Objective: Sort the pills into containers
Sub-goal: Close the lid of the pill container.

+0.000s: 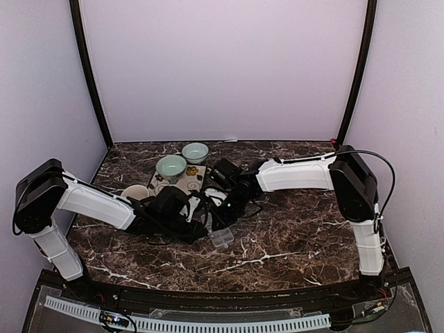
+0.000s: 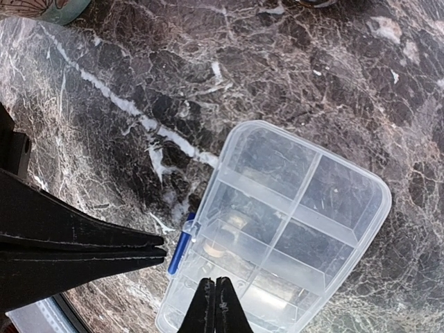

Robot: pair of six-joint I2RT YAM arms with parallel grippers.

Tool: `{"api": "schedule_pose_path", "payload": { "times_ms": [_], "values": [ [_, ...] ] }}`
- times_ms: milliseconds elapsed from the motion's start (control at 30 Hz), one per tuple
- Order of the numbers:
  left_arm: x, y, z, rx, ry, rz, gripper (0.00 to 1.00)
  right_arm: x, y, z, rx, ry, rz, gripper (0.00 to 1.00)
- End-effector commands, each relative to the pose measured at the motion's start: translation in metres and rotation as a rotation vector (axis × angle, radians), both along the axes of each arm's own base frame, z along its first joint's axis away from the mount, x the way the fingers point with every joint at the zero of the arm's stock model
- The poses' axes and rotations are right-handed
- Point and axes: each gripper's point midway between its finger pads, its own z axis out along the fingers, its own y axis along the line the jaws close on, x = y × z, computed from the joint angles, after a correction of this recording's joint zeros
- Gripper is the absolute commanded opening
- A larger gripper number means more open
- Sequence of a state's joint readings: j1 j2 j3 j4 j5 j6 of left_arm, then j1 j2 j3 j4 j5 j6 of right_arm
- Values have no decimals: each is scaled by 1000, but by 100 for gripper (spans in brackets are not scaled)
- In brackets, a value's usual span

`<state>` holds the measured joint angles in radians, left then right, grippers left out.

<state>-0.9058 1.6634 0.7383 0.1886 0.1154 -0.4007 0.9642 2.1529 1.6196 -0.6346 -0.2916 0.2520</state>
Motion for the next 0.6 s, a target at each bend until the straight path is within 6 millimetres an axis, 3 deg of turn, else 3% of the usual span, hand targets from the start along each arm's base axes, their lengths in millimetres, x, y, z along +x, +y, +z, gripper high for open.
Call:
{"api": "schedule_pose_path", "payload": {
  "times_ms": [0, 567],
  "values": [
    [4, -7, 1, -9, 2, -10, 0, -21, -31, -55, -194, 65, 14, 1],
    [2, -5, -18, 35, 36, -10, 0, -24, -32, -61, -210, 90, 21, 1]
  ]
}}
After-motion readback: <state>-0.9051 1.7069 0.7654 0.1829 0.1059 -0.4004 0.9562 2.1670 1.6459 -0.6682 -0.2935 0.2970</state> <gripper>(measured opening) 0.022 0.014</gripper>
